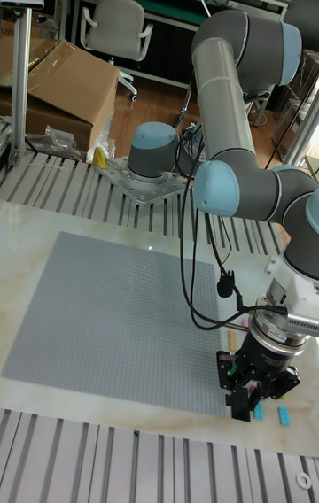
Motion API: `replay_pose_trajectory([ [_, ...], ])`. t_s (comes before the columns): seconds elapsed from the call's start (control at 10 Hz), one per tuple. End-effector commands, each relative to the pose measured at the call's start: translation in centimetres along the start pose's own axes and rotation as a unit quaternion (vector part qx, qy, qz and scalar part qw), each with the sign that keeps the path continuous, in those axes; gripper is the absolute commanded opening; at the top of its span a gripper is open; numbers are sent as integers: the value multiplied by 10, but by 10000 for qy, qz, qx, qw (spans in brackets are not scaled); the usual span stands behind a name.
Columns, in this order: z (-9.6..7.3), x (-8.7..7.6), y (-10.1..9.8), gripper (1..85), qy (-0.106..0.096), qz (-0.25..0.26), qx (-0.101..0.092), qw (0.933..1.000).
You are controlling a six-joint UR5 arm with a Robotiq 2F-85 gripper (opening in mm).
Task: Stack small Lego blocks randomly, one at a time
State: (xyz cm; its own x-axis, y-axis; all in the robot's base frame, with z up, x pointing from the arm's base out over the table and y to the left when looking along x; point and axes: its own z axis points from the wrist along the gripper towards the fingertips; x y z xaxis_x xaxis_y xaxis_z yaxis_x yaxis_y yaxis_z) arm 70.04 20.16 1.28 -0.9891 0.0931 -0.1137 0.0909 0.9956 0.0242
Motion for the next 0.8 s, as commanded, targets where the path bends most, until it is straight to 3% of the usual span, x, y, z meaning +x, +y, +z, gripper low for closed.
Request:
replay_pose_trajectory([
  [0.0, 1, 2, 1, 397, 34, 20, -26, 10000],
  [0.7, -12, 4, 3, 397, 54, -116, 22, 9999],
])
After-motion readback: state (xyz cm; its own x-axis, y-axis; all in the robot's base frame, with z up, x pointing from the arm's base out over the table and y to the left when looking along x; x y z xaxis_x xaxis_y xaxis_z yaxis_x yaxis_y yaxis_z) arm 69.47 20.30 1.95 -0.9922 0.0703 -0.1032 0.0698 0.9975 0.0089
